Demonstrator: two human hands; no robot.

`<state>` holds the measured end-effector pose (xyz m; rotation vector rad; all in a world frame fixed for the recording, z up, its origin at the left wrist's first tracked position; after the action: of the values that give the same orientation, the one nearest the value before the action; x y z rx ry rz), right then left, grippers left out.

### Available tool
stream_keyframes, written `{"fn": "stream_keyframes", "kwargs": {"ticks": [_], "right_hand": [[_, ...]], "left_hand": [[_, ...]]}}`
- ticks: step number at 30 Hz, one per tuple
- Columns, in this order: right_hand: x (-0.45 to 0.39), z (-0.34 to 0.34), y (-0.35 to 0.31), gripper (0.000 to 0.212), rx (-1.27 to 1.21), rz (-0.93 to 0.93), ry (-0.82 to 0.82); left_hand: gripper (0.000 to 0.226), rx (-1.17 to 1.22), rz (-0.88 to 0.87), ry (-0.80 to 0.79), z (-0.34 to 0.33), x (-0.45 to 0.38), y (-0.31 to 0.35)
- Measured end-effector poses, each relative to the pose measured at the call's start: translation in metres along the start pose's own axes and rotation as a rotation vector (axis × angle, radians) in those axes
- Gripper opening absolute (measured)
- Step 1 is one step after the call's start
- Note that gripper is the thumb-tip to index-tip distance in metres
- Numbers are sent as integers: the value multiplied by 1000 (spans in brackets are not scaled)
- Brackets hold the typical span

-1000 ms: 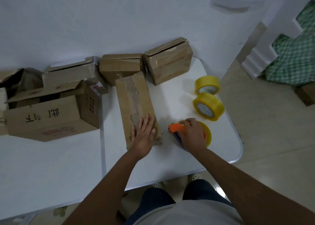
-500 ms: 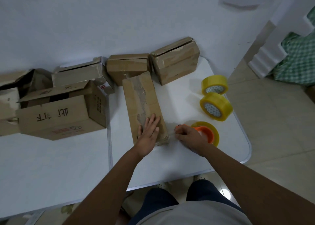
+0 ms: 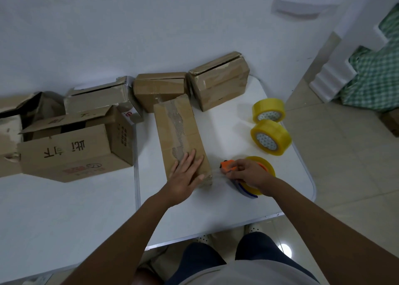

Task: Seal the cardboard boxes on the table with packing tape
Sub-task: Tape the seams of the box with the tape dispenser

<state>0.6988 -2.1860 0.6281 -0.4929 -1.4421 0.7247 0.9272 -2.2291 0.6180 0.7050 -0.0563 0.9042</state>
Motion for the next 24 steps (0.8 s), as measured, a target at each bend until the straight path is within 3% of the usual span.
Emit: {"fn": "stream_keyframes", "kwargs": {"ticks": [4, 8, 12, 16, 24], "right_hand": [[-3, 2, 3, 17, -3, -7, 16], [-1, 0, 5, 23, -3, -39, 8], [0, -2, 8, 23, -4, -24, 30], [1, -6, 6, 16, 37, 81, 155], [2, -18, 9, 22, 236, 245, 371]], "left_hand": [[90, -169, -80, 1, -5, 1, -6], [86, -325, -65, 34, -13, 2, -8], [72, -461, -61, 169, -18, 1, -4], [103, -495, -78, 210, -19, 5, -2], [73, -488, -47, 340, -16, -11, 15]]}}
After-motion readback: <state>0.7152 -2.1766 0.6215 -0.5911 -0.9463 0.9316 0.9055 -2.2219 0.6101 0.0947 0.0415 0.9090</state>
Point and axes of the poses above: each hand's wrist, its own x-axis away from the middle knuckle, its own z-axis out of the back of the hand, y = z × x, the point moved 3 cm from there along -x, towards the middle knuckle, and after that the axes turned 5 degrees about -z, right-handed, at the moved point
